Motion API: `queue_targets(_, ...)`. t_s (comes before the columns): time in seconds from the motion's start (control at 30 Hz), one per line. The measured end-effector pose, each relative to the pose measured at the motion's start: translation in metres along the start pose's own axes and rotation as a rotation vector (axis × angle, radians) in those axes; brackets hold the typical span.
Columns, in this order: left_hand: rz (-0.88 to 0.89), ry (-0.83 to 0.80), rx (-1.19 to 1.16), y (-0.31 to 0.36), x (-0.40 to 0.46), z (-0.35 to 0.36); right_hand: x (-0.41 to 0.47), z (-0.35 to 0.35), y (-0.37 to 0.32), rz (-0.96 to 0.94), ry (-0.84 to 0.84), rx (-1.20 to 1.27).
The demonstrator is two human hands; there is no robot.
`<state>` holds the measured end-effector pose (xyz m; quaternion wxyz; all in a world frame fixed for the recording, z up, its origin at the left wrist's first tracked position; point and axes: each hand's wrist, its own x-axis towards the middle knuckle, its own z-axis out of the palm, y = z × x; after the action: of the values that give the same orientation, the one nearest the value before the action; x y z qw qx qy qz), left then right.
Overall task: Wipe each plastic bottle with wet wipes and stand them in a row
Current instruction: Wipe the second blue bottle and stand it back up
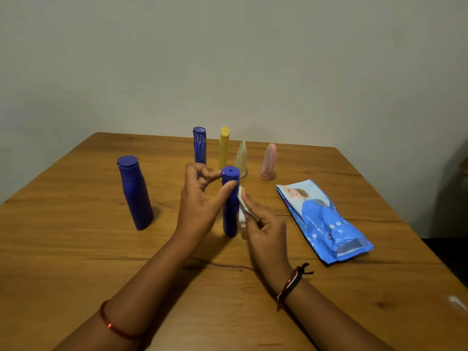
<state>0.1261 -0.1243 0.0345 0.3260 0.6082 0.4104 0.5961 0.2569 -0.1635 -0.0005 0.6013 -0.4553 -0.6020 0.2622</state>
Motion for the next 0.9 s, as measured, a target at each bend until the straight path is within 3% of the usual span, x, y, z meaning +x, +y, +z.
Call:
queue_targets(0.13, -0.001, 0.004, 0.064, 0.003, 0.000, -0.001, -0.002, -0.004, 0.011, 0.168, -0.075, -0.279)
queue_targets(0.27, 0.021, -0.073, 0.262, 0.020, 0.008, -0.009, 0.007, -0.006, 0.012, 0.267, -0.034, -0.162)
queue_targets(0.4, 0.093, -0.247, 0.738, 0.047, 0.023, -0.022, 0.011, -0.005, 0.015, 0.294, -0.032, -0.143)
queue_targets(0.6, 0.207, -0.478, 1.163, 0.068, 0.053, -0.057, 0.011, -0.003, 0.014, 0.259, -0.044, -0.133)
queue_targets(0.9, 0.090, -0.574, 1.409, 0.077, 0.078, -0.092, 0.013, -0.001, 0.017, 0.255, -0.036, -0.125)
